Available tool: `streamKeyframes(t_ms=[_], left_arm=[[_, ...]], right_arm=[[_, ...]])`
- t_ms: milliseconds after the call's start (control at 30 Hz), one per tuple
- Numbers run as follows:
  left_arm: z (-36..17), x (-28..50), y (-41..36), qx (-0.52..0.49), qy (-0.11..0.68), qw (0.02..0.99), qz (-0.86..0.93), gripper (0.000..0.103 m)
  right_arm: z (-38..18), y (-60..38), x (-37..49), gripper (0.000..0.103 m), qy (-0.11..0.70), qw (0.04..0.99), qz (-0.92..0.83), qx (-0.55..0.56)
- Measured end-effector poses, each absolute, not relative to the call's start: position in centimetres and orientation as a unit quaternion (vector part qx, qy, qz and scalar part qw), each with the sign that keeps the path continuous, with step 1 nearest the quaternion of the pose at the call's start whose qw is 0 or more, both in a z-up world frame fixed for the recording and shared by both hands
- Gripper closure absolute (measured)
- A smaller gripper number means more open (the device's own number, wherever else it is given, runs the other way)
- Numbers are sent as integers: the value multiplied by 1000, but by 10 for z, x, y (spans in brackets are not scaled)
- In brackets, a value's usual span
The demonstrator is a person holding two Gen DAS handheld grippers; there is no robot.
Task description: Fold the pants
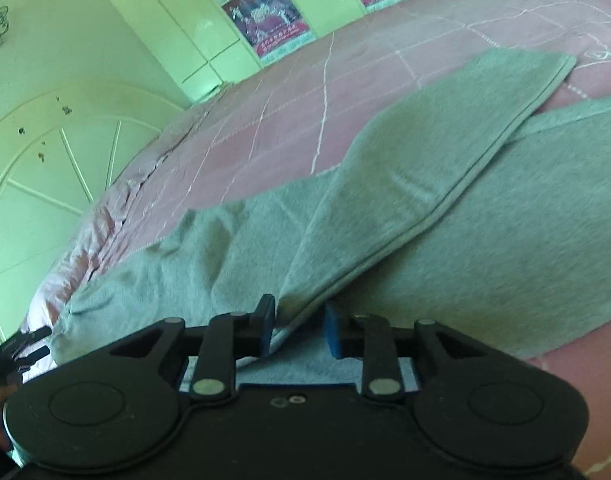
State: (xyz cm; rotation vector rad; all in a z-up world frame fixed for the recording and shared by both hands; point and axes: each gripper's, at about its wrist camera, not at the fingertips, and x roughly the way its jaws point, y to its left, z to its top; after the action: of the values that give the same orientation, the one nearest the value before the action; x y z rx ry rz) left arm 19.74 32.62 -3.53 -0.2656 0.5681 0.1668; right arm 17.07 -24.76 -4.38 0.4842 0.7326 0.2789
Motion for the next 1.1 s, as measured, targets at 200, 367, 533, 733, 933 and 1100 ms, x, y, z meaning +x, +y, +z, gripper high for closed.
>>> streamKeyframes(t_ms=[200, 367, 533, 733, 933, 1100], left_arm=[[-15, 191, 245, -47, 270, 959, 73, 0], [-36, 202, 192, -82, 305, 949, 22, 0], [-45, 205, 165, -50, 323, 944, 41, 0], [-56, 210, 162, -53, 341, 936, 66, 0], [-62, 223, 157, -43, 363, 928, 68, 0], [-64, 227, 162, -55, 376, 923, 59, 0]], right_arm=[[-29, -278, 173, 81, 321, 907, 102, 255], [-35, -322, 190, 78, 310, 897, 54, 310], [-48, -358, 218, 78, 309, 884, 6, 350], [-68, -363, 245, 78, 319, 880, 6, 353], [-76, -380, 270, 85, 309, 870, -6, 383], [-73, -394, 287, 97, 319, 866, -30, 384]])
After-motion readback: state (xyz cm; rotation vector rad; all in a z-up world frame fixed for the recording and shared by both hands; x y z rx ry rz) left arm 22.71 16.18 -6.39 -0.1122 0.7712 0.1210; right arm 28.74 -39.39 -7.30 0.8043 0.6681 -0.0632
